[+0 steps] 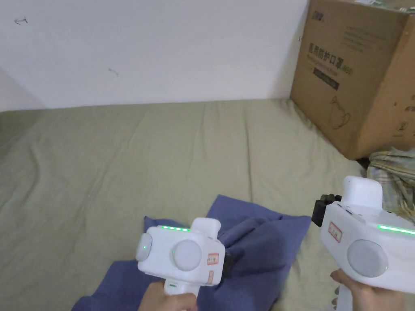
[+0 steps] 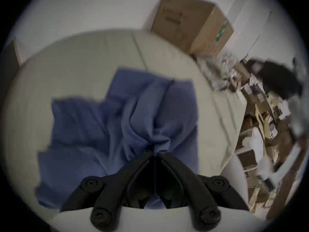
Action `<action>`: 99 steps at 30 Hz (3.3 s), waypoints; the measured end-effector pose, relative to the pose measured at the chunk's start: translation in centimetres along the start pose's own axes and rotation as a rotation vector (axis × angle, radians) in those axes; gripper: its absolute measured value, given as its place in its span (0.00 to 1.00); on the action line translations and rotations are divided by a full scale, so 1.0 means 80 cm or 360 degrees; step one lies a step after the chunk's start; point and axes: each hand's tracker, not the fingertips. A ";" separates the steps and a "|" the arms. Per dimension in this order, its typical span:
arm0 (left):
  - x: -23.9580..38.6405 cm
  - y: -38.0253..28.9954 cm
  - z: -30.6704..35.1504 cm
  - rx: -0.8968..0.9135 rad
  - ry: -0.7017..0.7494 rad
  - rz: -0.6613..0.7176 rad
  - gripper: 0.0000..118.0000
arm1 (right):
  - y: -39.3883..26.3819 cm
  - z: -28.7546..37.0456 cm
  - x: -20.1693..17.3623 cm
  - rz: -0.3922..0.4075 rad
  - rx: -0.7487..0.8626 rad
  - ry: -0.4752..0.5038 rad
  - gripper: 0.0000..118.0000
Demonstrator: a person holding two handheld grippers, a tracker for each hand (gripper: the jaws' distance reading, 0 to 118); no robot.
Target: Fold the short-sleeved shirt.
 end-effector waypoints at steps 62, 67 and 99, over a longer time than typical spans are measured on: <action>-0.189 -0.112 0.137 0.0158 0.0710 0.0358 0.05 | -0.009 -0.111 -0.045 0.0074 -0.0389 0.0185 0.26; -0.191 -0.107 0.136 0.0135 0.0690 0.0366 0.05 | 0.023 -0.198 -0.069 0.0122 -0.0443 0.0169 0.59; -0.186 -0.035 0.215 0.0414 0.0674 0.0396 0.05 | 0.107 -0.218 0.006 -0.0029 -0.0506 -0.0077 0.04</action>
